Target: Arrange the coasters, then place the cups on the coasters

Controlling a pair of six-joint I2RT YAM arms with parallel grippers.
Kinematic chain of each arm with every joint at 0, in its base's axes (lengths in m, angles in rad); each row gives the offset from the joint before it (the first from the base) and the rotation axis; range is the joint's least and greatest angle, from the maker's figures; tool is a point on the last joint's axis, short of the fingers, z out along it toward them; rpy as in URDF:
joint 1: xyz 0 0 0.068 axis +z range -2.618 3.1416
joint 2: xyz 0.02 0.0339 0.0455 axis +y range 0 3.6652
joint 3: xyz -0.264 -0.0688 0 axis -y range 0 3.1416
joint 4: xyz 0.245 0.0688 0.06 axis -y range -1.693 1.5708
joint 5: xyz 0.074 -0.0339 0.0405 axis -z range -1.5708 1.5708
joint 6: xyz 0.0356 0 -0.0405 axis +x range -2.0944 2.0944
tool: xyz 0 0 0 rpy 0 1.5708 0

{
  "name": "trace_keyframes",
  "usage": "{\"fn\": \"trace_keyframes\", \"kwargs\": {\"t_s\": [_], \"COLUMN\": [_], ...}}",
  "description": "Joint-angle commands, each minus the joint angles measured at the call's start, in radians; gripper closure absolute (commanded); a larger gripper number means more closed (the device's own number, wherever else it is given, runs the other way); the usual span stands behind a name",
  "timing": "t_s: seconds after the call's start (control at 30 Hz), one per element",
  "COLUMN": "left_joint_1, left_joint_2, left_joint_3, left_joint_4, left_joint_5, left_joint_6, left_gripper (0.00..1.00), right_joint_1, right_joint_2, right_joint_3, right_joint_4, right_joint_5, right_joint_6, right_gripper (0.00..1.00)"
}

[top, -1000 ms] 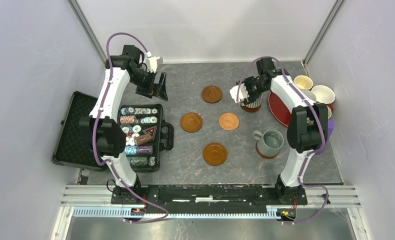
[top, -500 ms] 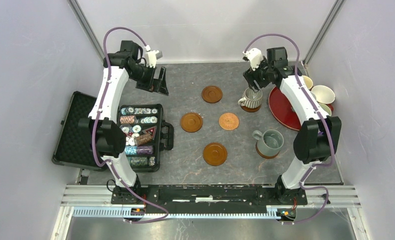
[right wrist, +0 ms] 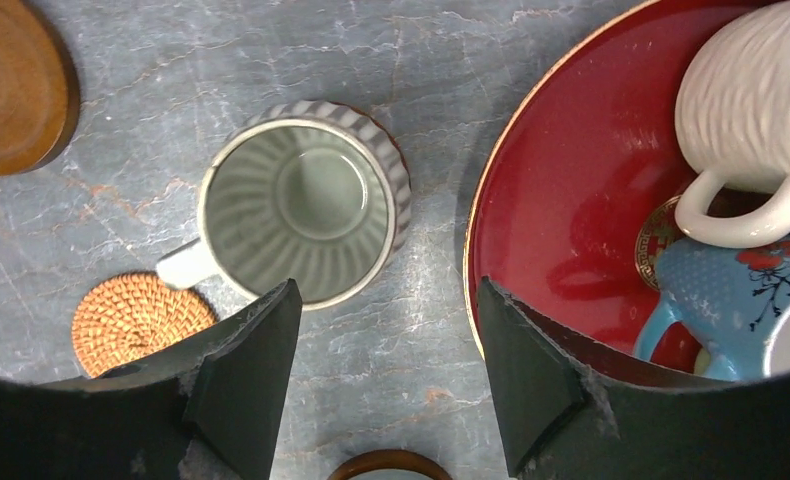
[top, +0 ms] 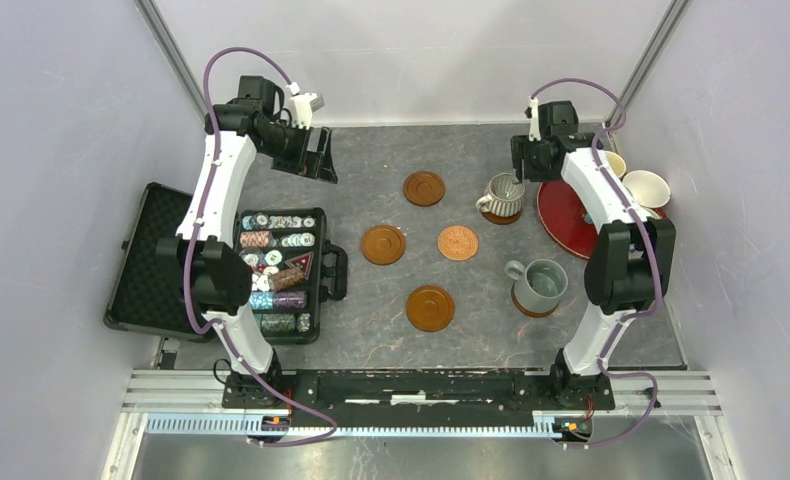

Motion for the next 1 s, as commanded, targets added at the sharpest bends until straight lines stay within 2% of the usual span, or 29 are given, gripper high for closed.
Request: {"fn": "trace_keyframes", "kwargs": {"t_s": [0.0,0.3,0.47,0.67,0.97], "left_joint_1": [0.006,0.006,0.006,0.006,0.006], "left_joint_2": [-0.029,-0.042,-0.045,-0.048,-0.037], "left_joint_3": [-0.014,-0.036,-0.043,-0.052,-0.048], "left_joint_4": [0.032,0.032,0.032,0.033,0.032], "left_joint_5": [0.006,0.002,0.000,-0.002,0.002], "left_joint_6": [-0.024,-0.028,-0.029,-0.028,-0.029], "left_gripper": [0.00,0.00,0.00,0.00,0.00], "right_joint_1": [-0.017,-0.029,-0.035,-0.049,-0.059], "right_joint_2": [0.050,0.105,0.142,0.178,0.200], "right_joint_3": [0.007,-0.003,0.014,0.038,0.048], "right_joint_4": [0.044,0.085,0.083,0.061,0.071], "right_joint_5": [0.021,-0.044,-0.091,-0.079,-0.154], "right_joint_6": [0.064,0.023,0.007,0.001,-0.024], "right_gripper": [0.30,0.38,0.46,0.49,0.64]}}
